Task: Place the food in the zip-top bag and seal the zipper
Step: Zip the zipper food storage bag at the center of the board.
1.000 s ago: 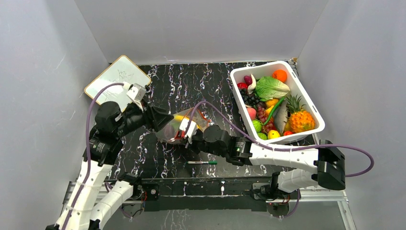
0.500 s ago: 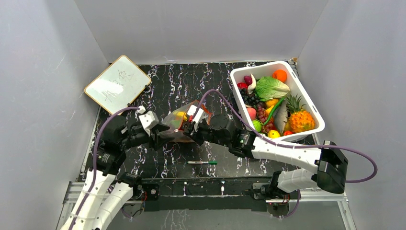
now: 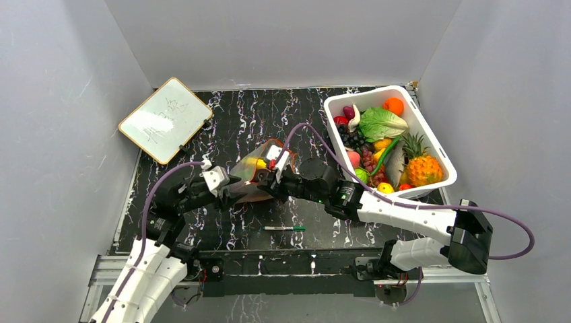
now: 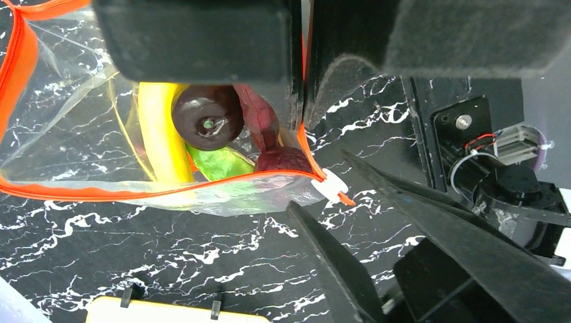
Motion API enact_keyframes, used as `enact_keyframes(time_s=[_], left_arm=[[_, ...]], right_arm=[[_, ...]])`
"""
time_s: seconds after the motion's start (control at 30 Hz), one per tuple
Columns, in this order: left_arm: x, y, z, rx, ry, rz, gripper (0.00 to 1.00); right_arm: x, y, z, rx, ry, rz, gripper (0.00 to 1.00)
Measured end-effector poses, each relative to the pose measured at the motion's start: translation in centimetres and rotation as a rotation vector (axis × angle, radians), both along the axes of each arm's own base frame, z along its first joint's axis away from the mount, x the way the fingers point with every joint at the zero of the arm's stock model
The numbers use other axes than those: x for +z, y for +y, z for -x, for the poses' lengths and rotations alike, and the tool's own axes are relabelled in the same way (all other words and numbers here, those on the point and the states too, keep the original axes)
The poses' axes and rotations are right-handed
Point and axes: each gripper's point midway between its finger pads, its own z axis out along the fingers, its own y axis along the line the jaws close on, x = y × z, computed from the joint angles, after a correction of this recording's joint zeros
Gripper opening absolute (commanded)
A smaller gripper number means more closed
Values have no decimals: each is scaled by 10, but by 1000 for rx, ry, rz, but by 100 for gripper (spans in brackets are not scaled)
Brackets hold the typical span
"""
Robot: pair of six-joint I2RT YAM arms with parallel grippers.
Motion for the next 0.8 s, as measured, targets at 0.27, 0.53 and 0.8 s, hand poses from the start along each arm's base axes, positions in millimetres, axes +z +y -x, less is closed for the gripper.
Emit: enact_keyframes(time_s=[0.27,0.53,0.8], left_arm=[[7,-4,-9,-10,-53,22,20],[15,-8,-1,-40,-80,55,0],[16,-11,9,-77,-66,85,0]], right_arm=[[0,2,5,32,5,-7,0],[-2,3,10,67,-7,8,14],[26,7,19,172,-87,34,32]])
